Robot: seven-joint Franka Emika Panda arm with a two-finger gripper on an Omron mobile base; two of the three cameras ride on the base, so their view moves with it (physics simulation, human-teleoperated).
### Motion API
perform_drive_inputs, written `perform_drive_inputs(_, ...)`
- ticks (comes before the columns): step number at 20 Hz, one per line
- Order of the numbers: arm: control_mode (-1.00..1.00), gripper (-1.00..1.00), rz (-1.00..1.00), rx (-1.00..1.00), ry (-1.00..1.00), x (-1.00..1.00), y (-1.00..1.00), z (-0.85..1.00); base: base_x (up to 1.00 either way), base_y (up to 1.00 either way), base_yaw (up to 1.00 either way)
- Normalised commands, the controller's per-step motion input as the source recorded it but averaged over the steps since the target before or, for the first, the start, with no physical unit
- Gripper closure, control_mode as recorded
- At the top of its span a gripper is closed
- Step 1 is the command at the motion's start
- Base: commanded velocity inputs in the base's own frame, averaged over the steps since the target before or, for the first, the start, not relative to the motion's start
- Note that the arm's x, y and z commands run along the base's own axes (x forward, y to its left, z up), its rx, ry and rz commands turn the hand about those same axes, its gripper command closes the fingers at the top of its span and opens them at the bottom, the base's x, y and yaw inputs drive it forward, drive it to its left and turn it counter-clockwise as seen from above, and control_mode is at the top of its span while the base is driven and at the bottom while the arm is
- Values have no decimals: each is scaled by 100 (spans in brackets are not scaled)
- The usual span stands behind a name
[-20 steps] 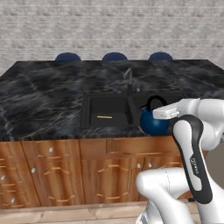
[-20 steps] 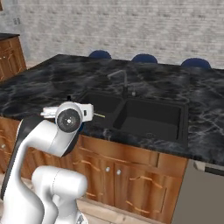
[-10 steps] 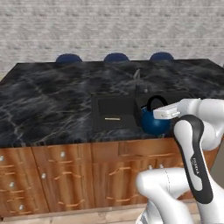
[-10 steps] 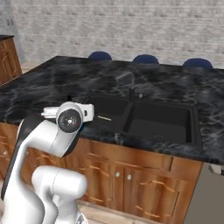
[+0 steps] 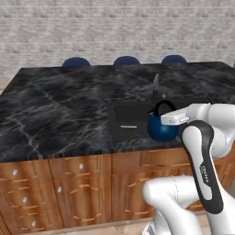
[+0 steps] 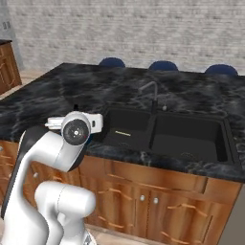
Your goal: Open the cabinet, pick the kettle from the cabinet, and place it in the sink.
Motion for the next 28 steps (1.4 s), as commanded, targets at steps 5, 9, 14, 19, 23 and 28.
perform_drive_inputs(5, 100, 100, 0, 0, 0, 0, 0, 0, 41, 41, -10)
perform_drive_inputs(9, 100, 100, 0, 0, 0, 0, 0, 0, 44, 38, -10)
perform_drive_inputs(14, 100, 100, 0, 0, 0, 0, 0, 0, 46, 35, -8)
perform_drive_inputs(19, 100, 100, 0, 0, 0, 0, 0, 0, 51, 28, -4)
perform_drive_inputs(23, 100, 100, 0, 0, 0, 0, 0, 0, 55, 17, 0)
perform_drive_inputs(28, 100, 100, 0, 0, 0, 0, 0, 0, 54, 12, 0)
